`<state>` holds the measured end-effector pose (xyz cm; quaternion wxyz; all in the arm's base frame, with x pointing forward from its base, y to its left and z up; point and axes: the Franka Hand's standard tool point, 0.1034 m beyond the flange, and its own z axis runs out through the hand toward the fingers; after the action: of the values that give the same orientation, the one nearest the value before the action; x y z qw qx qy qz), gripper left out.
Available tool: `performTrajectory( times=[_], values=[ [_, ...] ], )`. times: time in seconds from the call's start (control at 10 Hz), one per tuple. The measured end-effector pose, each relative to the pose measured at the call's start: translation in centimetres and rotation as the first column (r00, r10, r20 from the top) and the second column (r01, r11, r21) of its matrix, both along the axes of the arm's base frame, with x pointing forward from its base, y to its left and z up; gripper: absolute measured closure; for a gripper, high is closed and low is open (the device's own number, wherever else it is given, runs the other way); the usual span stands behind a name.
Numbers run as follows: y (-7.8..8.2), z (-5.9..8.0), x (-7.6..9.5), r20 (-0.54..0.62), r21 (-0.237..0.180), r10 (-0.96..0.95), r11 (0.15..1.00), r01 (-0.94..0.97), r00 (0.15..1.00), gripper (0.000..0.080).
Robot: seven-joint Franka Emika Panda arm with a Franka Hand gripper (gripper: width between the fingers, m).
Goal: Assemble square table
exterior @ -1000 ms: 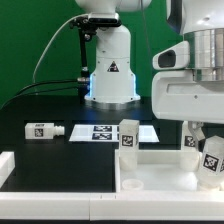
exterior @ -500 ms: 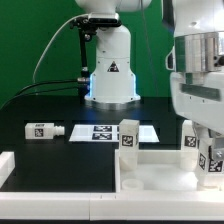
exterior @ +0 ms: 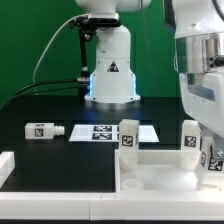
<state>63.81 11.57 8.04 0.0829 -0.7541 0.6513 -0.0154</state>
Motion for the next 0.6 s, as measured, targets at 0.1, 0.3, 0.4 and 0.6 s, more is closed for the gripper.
performTrajectory(
  times=[0.1, 0.3, 0.4, 0.6],
  values=[
    [0.03, -0.01, -0.01, 0.023, -0.029, 0.167, 0.986, -0.167, 0.986, 0.0401],
    [0.22, -0.3, -0.26, 0.019, -0.103, 0.493, 0.866, -0.489, 0.87, 0.0167],
    [0.15, -0.31, -0.23, 0.018, -0.114, 0.54, 0.837, -0.534, 0.842, 0.0155],
    [-0.08, -0.3, -0.18, 0.011, -0.141, 0.658, 0.747, -0.65, 0.753, 0.0151]
  ],
)
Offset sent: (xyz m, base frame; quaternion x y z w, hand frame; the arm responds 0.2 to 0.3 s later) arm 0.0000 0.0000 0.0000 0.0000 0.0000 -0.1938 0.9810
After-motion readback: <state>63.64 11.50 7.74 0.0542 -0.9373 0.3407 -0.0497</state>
